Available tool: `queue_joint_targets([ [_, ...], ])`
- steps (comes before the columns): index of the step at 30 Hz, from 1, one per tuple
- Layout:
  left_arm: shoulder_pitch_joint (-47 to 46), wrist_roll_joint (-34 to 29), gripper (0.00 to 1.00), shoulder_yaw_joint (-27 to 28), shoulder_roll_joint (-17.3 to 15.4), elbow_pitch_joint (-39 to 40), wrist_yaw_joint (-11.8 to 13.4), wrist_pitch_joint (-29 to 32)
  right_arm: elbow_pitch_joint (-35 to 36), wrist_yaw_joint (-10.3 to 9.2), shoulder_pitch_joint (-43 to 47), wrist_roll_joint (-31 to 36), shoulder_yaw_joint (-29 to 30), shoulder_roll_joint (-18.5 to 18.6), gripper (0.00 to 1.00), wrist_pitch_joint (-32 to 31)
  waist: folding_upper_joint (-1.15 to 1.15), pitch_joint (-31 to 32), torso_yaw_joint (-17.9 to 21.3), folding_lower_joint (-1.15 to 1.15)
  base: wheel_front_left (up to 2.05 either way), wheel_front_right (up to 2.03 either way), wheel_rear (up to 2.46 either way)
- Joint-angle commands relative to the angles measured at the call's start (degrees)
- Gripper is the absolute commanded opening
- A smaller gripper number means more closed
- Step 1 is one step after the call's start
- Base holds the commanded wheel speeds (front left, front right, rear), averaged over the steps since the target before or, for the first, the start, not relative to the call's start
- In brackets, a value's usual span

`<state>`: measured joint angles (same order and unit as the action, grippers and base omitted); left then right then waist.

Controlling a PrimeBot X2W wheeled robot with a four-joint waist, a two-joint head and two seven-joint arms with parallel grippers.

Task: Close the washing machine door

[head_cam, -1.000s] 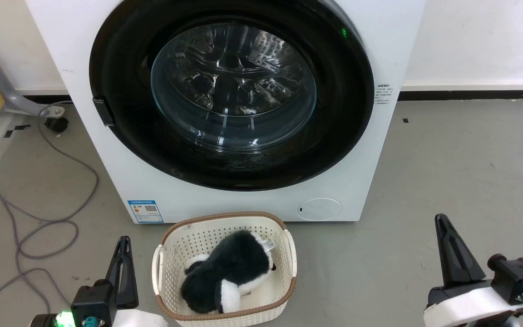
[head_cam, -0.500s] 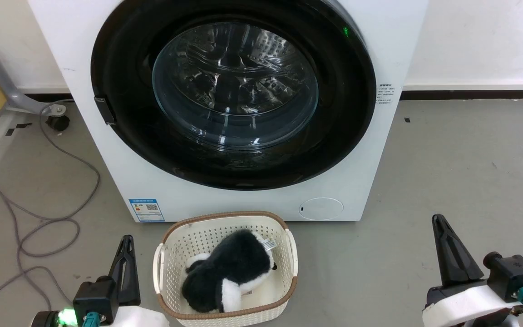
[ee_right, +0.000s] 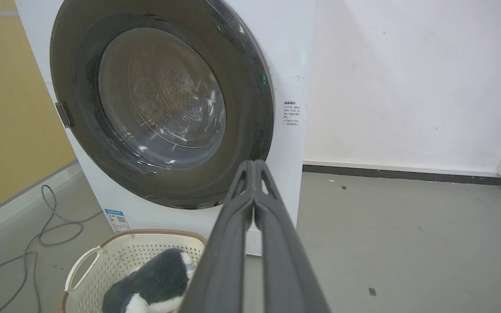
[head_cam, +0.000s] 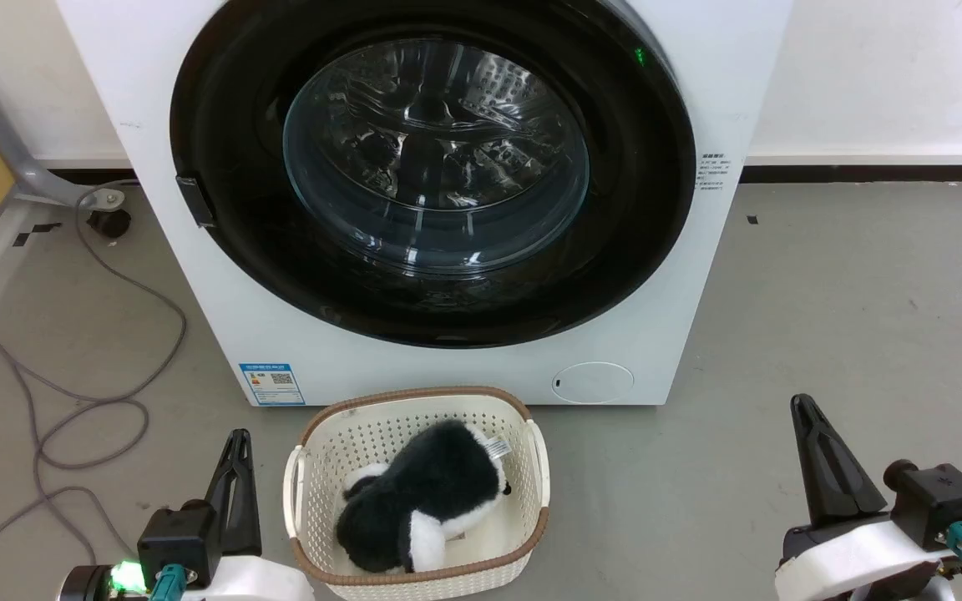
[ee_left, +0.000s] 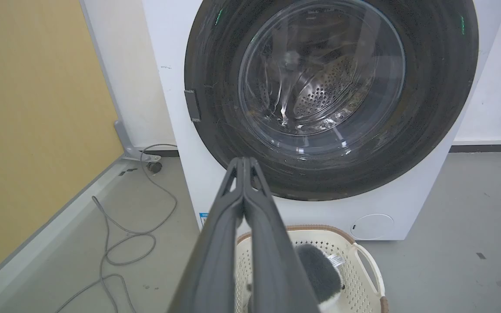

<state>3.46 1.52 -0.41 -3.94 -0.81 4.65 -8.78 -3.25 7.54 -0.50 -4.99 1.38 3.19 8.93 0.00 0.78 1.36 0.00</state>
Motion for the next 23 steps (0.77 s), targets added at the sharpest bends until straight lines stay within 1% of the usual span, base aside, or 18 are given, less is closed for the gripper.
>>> queue_joint_targets([
  [1, -0.85, -0.54, 0.0, 0.14, 0.23, 0.2, -0.31, 0.35, 0.38, -0.02, 0.21, 0.61, -0.17, -0.13, 0.0, -0.45, 0.0, -0.01, -0.03, 0.0, 0.0, 0.0, 0.0],
  [23, -1.65, -0.84, 0.0, 0.22, 0.48, 0.39, -1.64, 2.93, 1.26, -0.03, 0.3, 1.95, -0.54, -0.19, 0.0, -3.04, 0.0, -0.25, -0.43, 0.0, 0.0, 0.0, 0.0],
])
